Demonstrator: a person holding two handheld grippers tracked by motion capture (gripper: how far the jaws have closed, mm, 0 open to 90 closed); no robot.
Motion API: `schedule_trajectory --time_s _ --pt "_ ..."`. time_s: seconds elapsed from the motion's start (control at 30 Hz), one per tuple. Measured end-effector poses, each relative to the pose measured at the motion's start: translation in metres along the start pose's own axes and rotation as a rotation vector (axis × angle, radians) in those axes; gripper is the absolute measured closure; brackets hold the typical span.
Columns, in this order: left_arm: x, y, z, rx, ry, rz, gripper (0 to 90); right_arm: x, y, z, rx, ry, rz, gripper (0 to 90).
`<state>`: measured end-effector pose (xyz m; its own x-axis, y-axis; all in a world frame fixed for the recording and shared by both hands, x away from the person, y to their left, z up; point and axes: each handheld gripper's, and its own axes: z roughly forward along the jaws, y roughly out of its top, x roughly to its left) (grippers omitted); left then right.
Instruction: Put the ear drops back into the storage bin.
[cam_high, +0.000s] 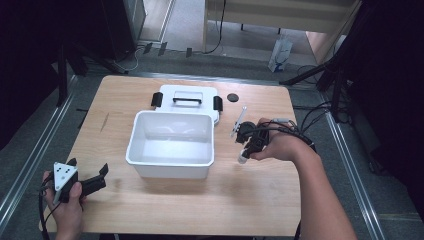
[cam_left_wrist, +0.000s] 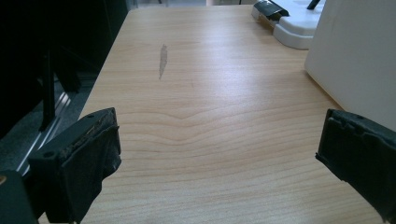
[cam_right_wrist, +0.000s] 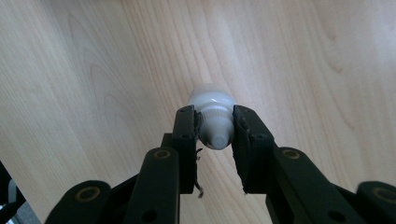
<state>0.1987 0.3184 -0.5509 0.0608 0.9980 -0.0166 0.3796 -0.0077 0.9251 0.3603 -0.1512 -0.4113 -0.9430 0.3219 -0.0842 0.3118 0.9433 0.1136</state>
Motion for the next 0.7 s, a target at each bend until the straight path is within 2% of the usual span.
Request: schedule_trajectory --time_s 0.2,0.37,0.7 --pt "0.0 0.0 0.0 0.002 0.001 0.003 0.0 -0.001 0.012 -0.023 -0.008 0.003 0.021 72.2" --pt "0.0 0.0 0.0 0.0 0.0 -0.002 0.0 -0.001 0.021 -0.04 -0.011 -0.015 0.003 72.2" --pt "0.0 0.0 0.0 0.002 -0.001 0.0 0.0 0.001 0.039 -0.067 -0.022 -0.02 0.008 72.3"
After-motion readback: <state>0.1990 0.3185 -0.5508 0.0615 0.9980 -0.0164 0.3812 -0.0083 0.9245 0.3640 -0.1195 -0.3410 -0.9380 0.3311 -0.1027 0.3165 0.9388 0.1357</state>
